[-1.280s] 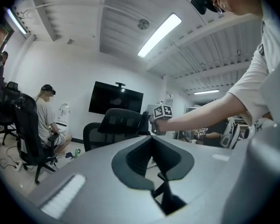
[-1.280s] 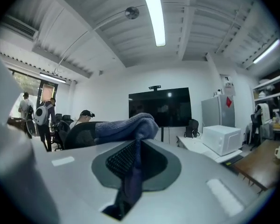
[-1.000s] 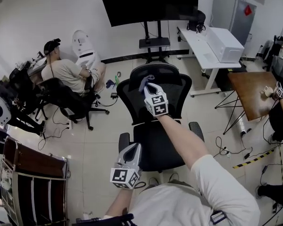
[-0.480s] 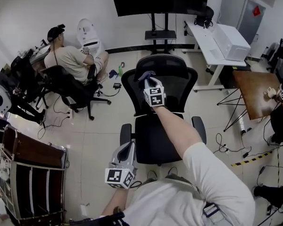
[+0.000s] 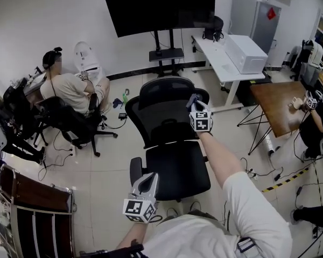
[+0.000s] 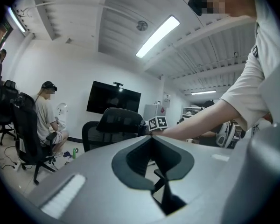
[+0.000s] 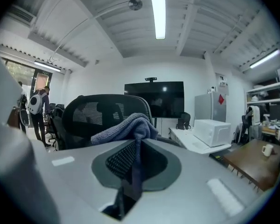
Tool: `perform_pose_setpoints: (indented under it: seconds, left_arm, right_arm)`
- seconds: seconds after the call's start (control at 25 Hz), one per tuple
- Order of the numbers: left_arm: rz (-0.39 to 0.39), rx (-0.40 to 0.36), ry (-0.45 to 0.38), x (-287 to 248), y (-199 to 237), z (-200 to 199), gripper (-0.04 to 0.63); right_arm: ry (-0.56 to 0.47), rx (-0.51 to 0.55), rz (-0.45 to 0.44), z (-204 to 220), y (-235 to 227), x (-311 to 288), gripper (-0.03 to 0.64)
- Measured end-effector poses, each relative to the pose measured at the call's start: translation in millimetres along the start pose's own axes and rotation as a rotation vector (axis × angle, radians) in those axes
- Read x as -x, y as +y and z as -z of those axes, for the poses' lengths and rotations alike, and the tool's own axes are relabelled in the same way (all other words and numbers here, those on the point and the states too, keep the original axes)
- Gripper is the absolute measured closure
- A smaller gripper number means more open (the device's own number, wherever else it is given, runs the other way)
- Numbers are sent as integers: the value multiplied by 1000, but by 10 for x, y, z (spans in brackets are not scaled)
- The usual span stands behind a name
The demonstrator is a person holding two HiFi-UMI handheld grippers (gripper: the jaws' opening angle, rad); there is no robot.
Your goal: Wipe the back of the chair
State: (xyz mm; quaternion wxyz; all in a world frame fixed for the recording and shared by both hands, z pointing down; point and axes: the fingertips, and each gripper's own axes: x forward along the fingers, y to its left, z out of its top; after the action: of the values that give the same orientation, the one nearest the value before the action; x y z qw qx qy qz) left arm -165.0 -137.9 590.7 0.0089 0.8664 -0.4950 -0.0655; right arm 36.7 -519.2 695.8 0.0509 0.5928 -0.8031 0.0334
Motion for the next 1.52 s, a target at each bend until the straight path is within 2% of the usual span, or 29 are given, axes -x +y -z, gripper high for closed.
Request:
perform_pose_setpoints:
  seconds: [0.12, 0.2, 0.36, 0.52, 0.6, 0.72, 0.88, 1.0, 1.12, 1.28, 1.4, 1.52]
  left_arm:
    - [1, -13, -5, 2, -162, 18, 465]
    - [-19, -17, -9, -50, -187, -10, 465]
    - [-83, -16, 2, -271, -82, -244, 465]
    - [-183, -8, 14, -459, -79, -360, 465]
    - [-235, 3, 35, -524, -68, -323, 465]
    - [-295, 5, 70, -473, 59, -207, 465]
    - [-347, 6, 105, -381, 326, 167, 466]
    - [-330, -30, 124, -581, 383, 180, 465]
    - [-266, -41, 111, -824, 351, -19, 466]
    - [-158, -13, 89, -906, 423, -261, 465]
    - [-68, -4, 81, -990, 227, -240, 466]
    - [8, 8, 76, -1060, -39, -222, 465]
  right_arm:
    - [-21, -14, -18, 32, 73, 50, 586]
    - [-14, -21, -81, 87, 319, -17, 586]
    - [51, 36, -293, 328, 1323, -443, 584]
    - [73, 24, -413, 302, 2035, -998, 584]
    - [103, 16, -450, 317, 2216, -1308, 584]
    - [138, -1, -453, 409, 2307, -1754, 584]
    - [163, -22, -405, 664, 2071, -2131, 584]
    - [190, -17, -377, 747, 1764, -2163, 584]
    - [178, -23, -297, 679, 1217, -2092, 585]
    - [183, -20, -158, 502, 535, -1795, 586]
    - [193, -51, -36, 574, -229, -1470, 586]
    - [220, -54, 36, 655, -852, -1175, 586]
